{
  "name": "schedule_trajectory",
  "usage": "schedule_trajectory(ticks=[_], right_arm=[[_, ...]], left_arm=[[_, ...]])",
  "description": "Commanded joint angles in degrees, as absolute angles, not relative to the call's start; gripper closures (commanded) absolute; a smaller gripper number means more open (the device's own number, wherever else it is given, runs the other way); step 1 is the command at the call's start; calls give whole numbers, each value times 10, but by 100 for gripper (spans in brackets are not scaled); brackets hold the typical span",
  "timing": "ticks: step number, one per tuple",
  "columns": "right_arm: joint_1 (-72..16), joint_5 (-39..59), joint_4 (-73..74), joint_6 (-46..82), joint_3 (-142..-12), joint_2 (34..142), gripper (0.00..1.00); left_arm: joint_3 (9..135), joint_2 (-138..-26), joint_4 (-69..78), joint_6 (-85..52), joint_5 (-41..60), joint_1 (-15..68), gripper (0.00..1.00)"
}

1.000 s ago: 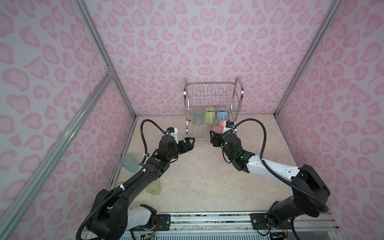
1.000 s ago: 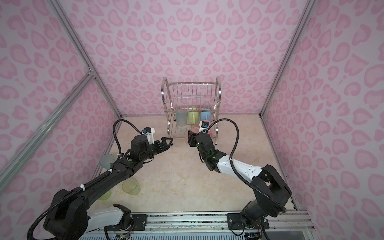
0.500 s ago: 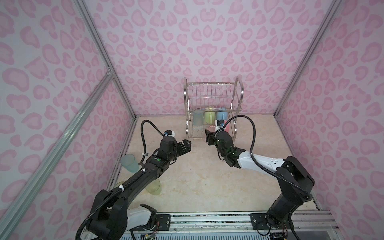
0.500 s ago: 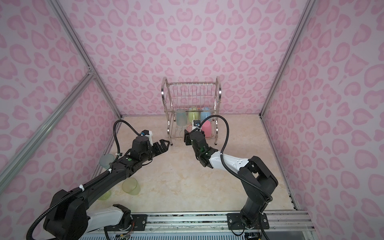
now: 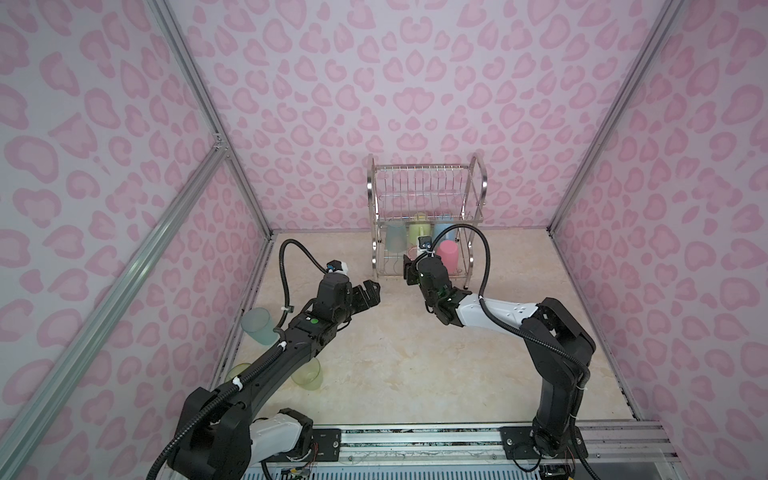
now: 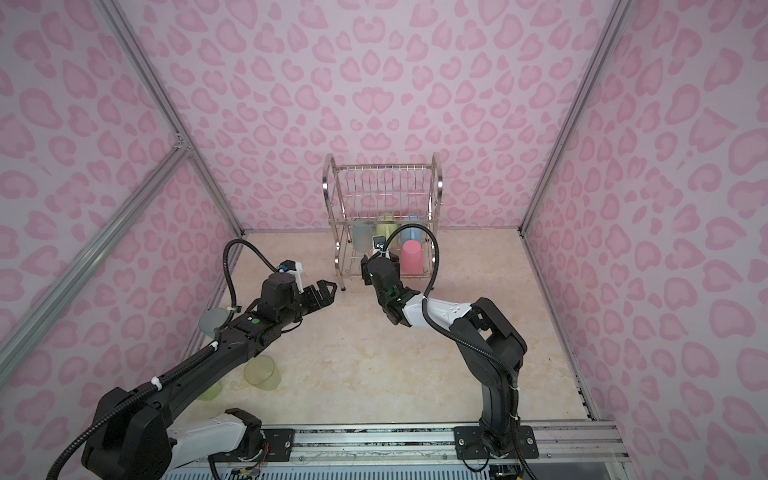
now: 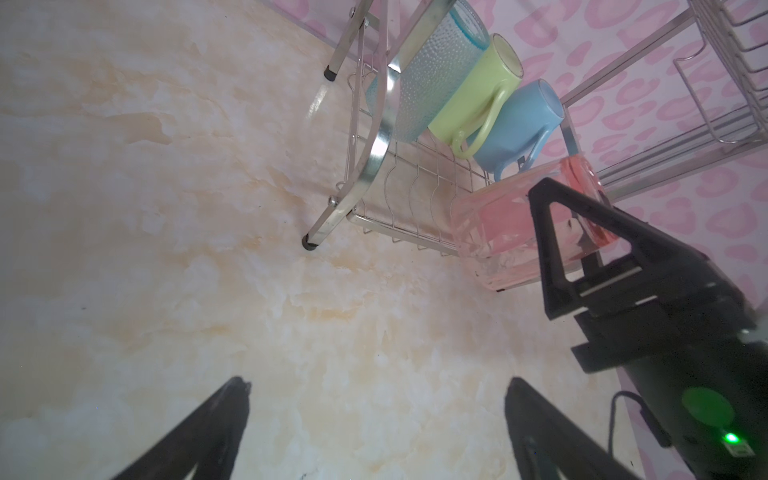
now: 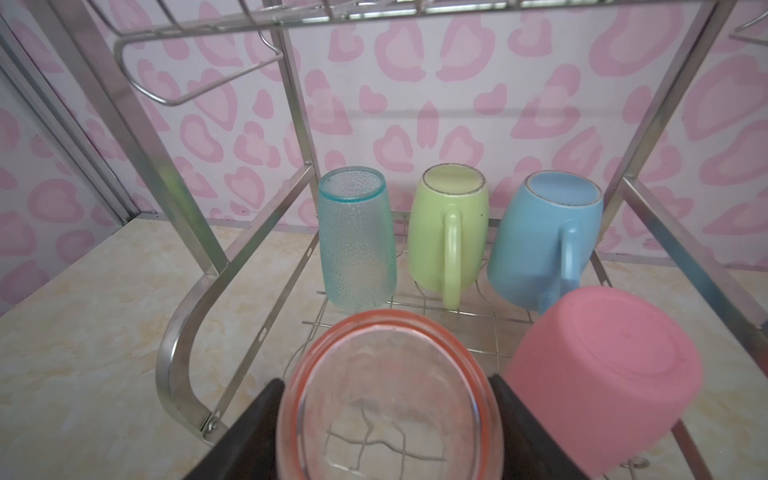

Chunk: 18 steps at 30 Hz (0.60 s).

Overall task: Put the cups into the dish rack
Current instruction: 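Carry the clear pink cup with the right gripper over the lower rack tier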

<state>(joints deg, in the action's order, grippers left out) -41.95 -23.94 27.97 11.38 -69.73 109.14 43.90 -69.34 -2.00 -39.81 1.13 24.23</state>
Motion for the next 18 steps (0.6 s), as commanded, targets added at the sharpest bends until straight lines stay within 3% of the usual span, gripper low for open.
schedule_trajectory(ticks=[1,18], right_arm=[[-417,-256,305,96,-714,1112,44],[-376,-294,292,87,-798,1194,45]], left_arm=[[438,-682,-25,-385,0,242,2],[426,-693,-14,-378,11,242,2]])
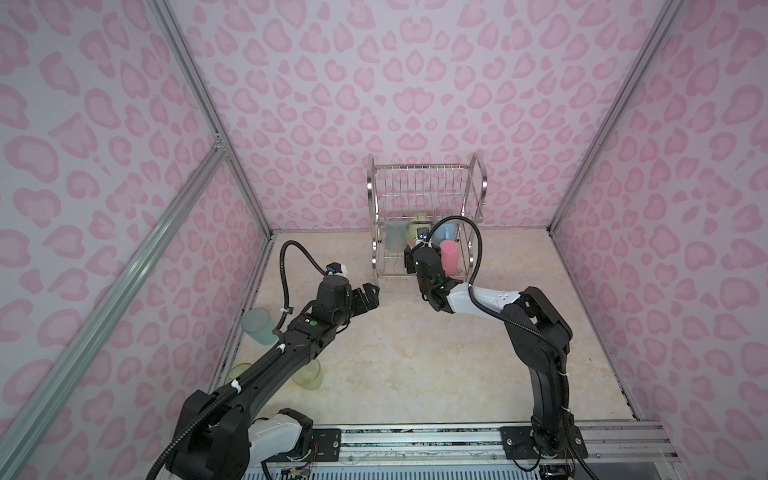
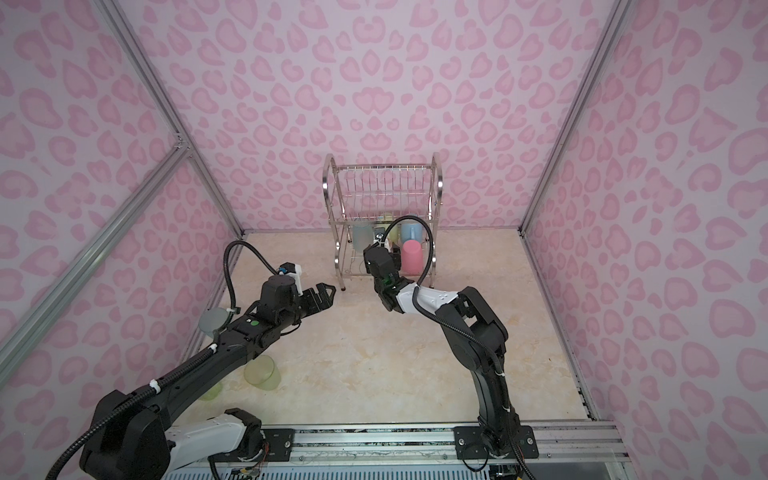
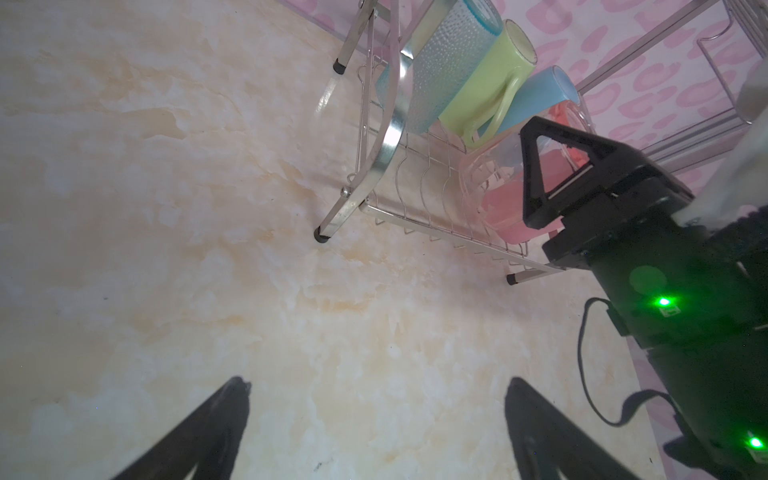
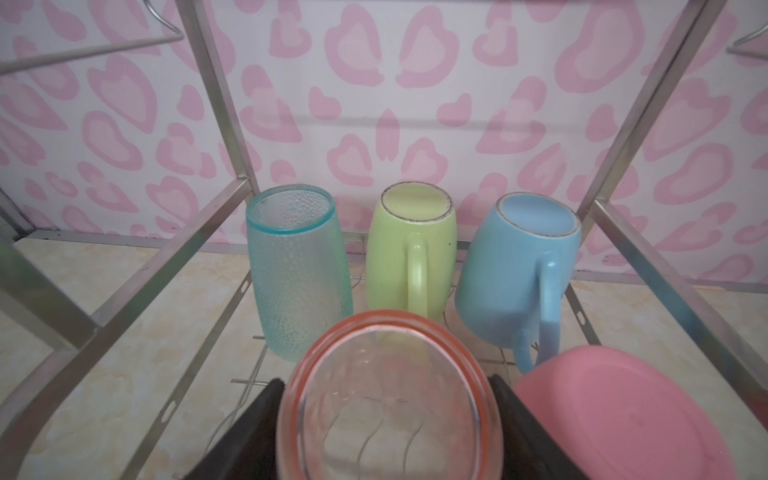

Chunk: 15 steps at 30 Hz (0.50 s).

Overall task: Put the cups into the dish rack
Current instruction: 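Carry the clear pink cup with the right gripper over the lower rack tier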

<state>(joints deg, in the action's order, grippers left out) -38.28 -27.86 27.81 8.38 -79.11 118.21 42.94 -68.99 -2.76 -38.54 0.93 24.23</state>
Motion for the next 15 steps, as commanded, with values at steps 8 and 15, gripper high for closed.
schedule_trajectory(ticks=[8,15], right_arm=[[-366,-306,289,85,-833,1236,44],[-366,-312,289,87,-842,1257,44]], left_arm=[[431,-699,-15,-379,15,241,2],[431,-696,-17,-381,12,242,1]])
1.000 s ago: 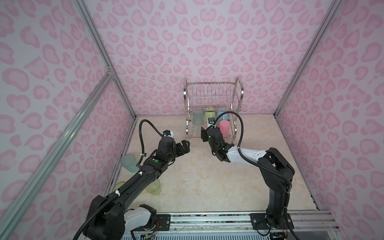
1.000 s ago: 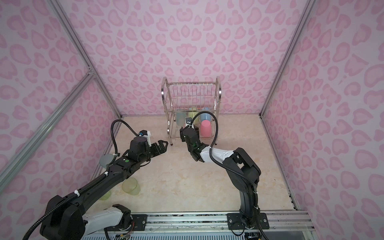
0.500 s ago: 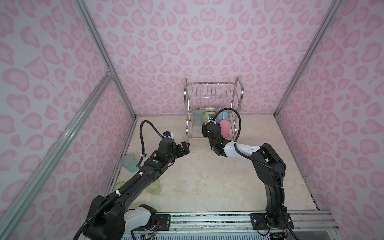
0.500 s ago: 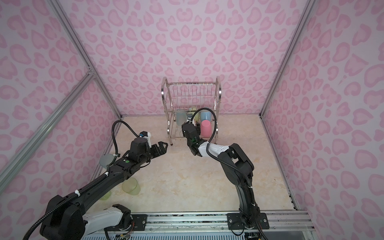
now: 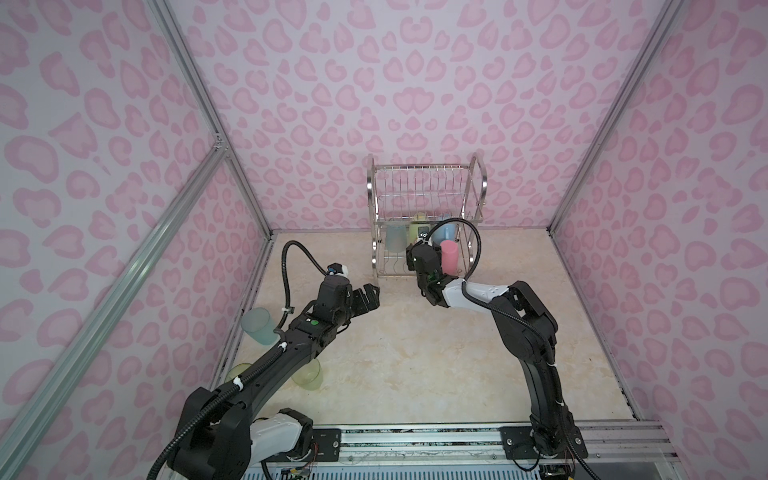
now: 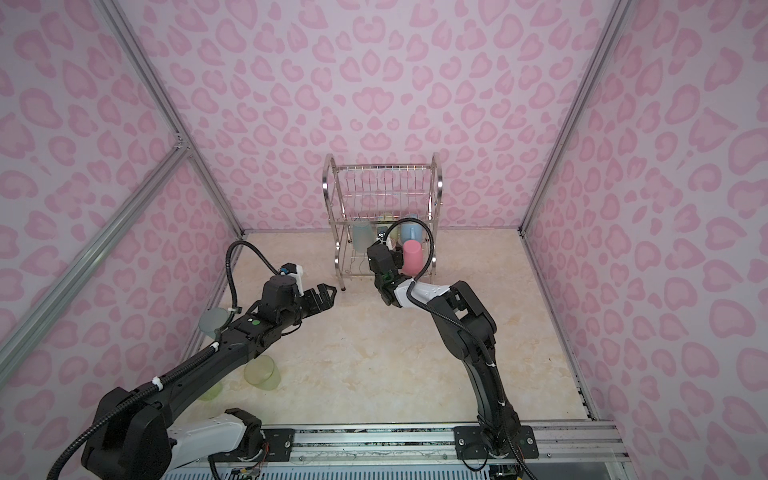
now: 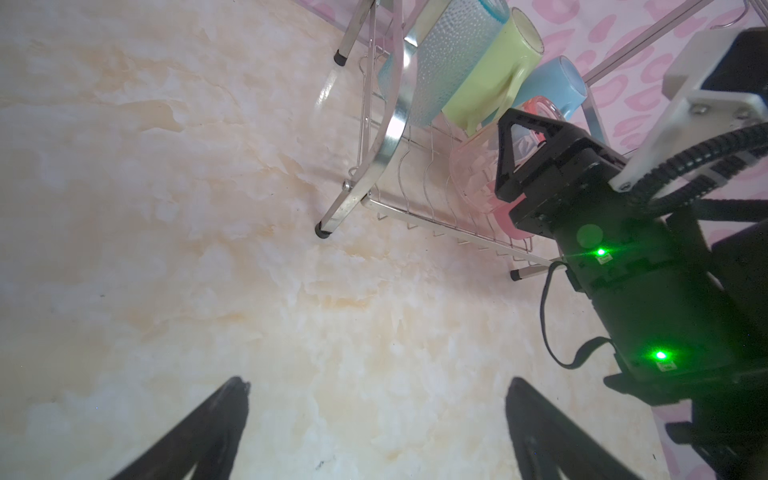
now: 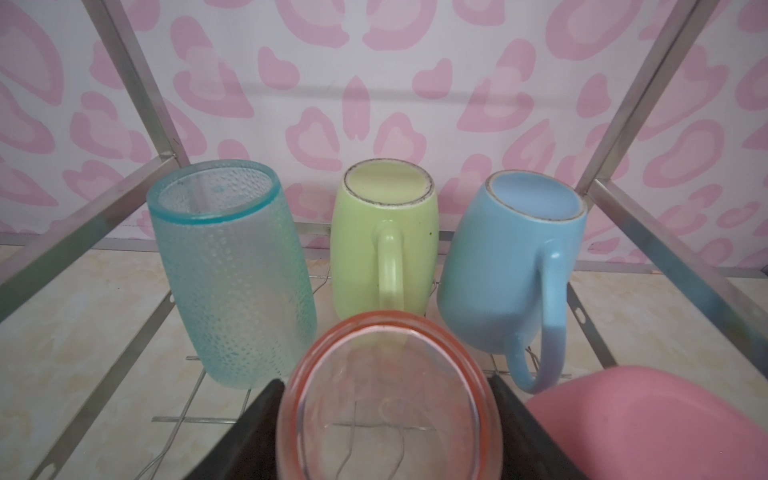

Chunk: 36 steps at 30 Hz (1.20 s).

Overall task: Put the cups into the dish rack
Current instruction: 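Carry the clear pink cup with the right gripper over the lower rack tier, then lower the clear pink cup upside down beside the pink cup, open right gripper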

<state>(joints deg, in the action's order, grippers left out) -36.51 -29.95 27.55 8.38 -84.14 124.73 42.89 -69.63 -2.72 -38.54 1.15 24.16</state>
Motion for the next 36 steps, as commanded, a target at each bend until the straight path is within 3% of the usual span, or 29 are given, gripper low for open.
schedule_trajectory(ticks=[1,12,25,36], right_arm=[[-366,-312,289,87,-842,1258,44],[-369,-319,294,95,-832,1273,40],[-377,-318,287,95,-811,1242,10],[-401,-292,314,92,-745,1177,4]], left_arm=[[431,-695,-17,-381,12,242,1],[429,-693,-17,-382,11,242,2],[434,-697,-21,-377,6,241,2],[448,-709,-45,-375,-12,240,2]])
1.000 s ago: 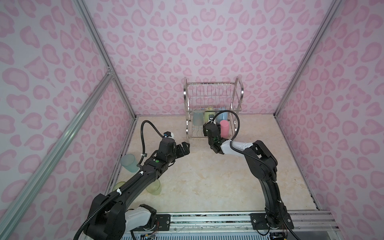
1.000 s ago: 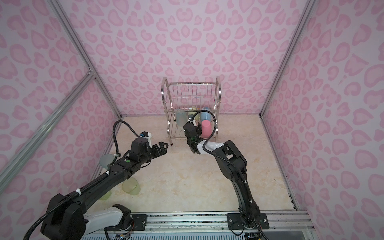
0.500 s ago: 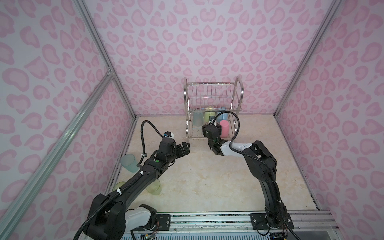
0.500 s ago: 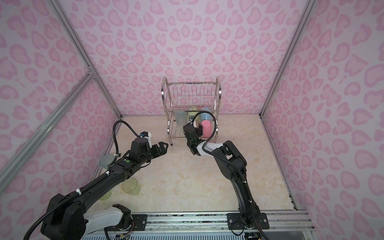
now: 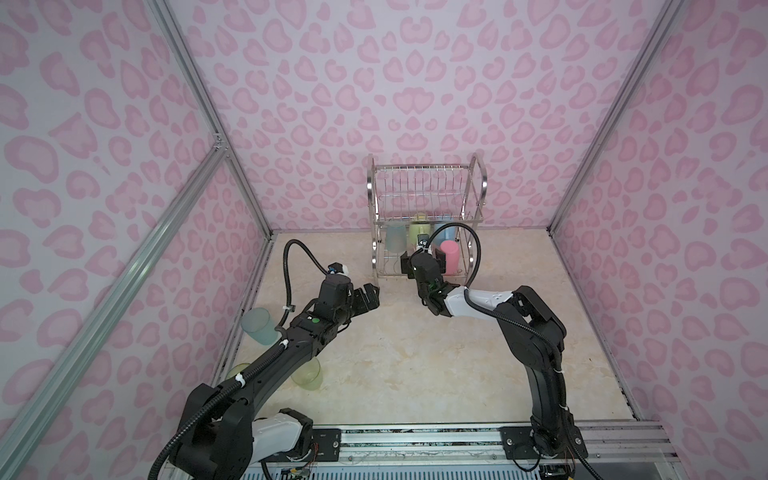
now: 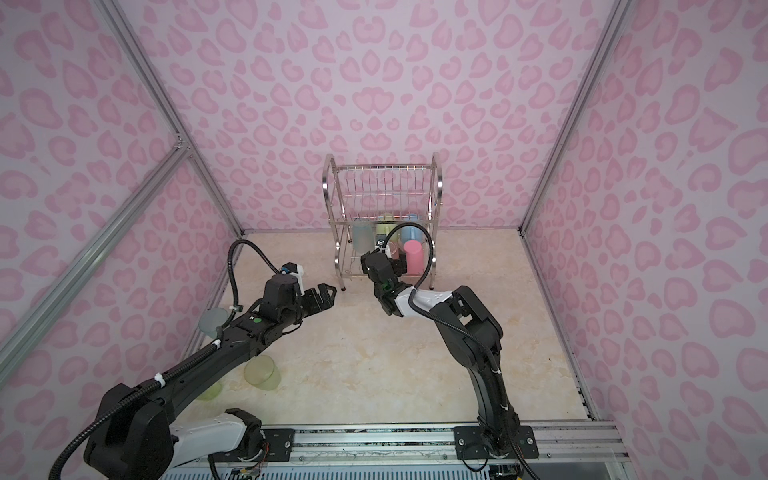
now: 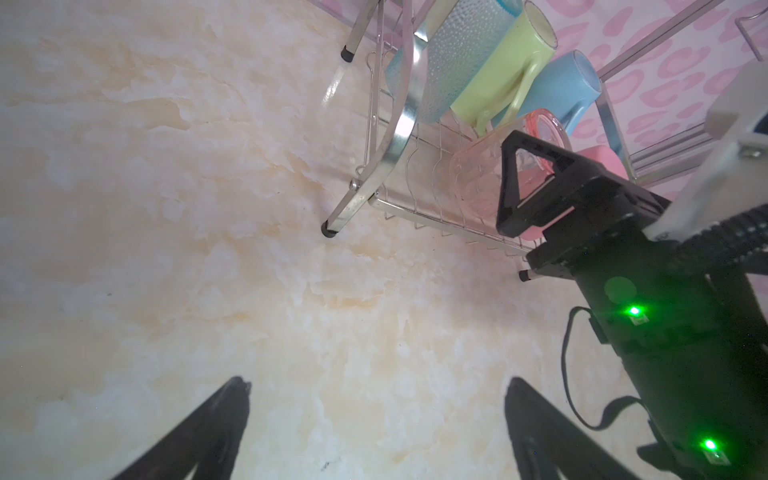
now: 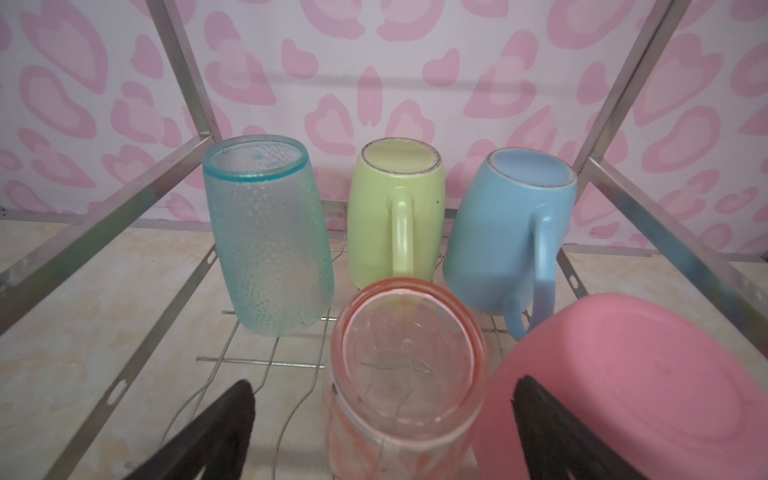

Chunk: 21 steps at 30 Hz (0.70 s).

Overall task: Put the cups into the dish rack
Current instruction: 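Lower the clear pink cup upside down beside the pink cup, open right gripper, then draw the right gripper back from the rack while the left gripper nears the green cup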

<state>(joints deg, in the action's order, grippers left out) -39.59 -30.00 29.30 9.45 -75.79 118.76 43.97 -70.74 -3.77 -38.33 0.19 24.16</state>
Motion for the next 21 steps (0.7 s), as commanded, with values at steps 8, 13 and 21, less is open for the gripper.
schedule_trajectory(ticks=[8,13,21], right_arm=[[-428,-265,330,100,-655,1108,4],[-444,-243,331,99,-604,1067,4],[-463,-161,286,106,-556,998,5]], left_arm=[[457,-709,-71,-374,-21,240,2],[465,-714,-90,-375,-25,239,2],[481,-707,-129,-374,-43,239,2]])
